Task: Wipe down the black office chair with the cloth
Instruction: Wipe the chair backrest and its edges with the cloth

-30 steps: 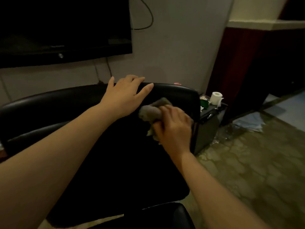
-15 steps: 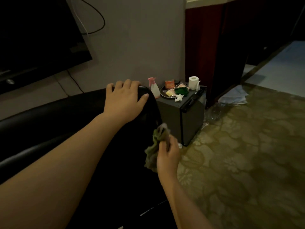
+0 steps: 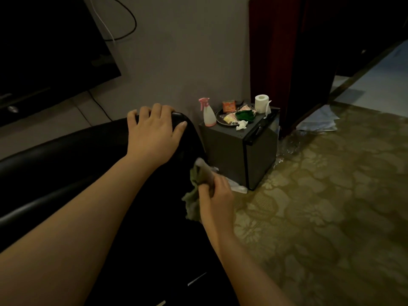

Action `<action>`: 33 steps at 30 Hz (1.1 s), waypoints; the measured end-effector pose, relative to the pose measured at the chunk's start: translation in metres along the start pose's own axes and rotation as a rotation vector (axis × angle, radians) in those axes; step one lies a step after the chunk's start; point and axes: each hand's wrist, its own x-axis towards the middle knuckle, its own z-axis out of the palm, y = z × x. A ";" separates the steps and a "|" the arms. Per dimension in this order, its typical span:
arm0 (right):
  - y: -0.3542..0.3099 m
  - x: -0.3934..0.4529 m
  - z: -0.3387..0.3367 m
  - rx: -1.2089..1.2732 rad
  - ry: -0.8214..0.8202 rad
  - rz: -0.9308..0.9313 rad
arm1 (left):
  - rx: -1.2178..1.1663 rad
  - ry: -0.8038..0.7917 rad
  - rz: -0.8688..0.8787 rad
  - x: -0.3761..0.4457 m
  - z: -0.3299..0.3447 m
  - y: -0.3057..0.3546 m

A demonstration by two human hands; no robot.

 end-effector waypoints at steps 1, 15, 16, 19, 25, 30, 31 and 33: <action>0.004 -0.001 -0.004 -0.001 -0.025 0.039 | 0.000 0.002 0.003 0.000 0.000 -0.001; 0.028 -0.009 -0.014 -0.179 -0.093 0.185 | -0.001 0.013 0.015 -0.004 0.000 -0.003; 0.024 -0.006 -0.017 -0.201 -0.095 0.166 | 0.002 0.016 0.016 -0.005 0.001 -0.002; -0.017 0.022 -0.010 -0.135 -0.064 -0.050 | 0.000 0.023 0.003 -0.003 0.003 -0.002; -0.008 0.011 0.005 -0.125 -0.016 -0.119 | -0.019 0.002 -0.008 -0.001 0.001 -0.006; 0.010 0.010 -0.012 -0.238 -0.156 0.027 | -0.016 0.013 -0.016 -0.003 0.002 -0.007; -0.003 0.018 -0.011 -0.241 -0.151 -0.047 | -0.021 0.016 -0.017 -0.003 0.003 -0.007; -0.036 0.035 -0.004 -0.210 -0.113 -0.206 | -0.026 0.027 -0.019 -0.002 0.004 -0.008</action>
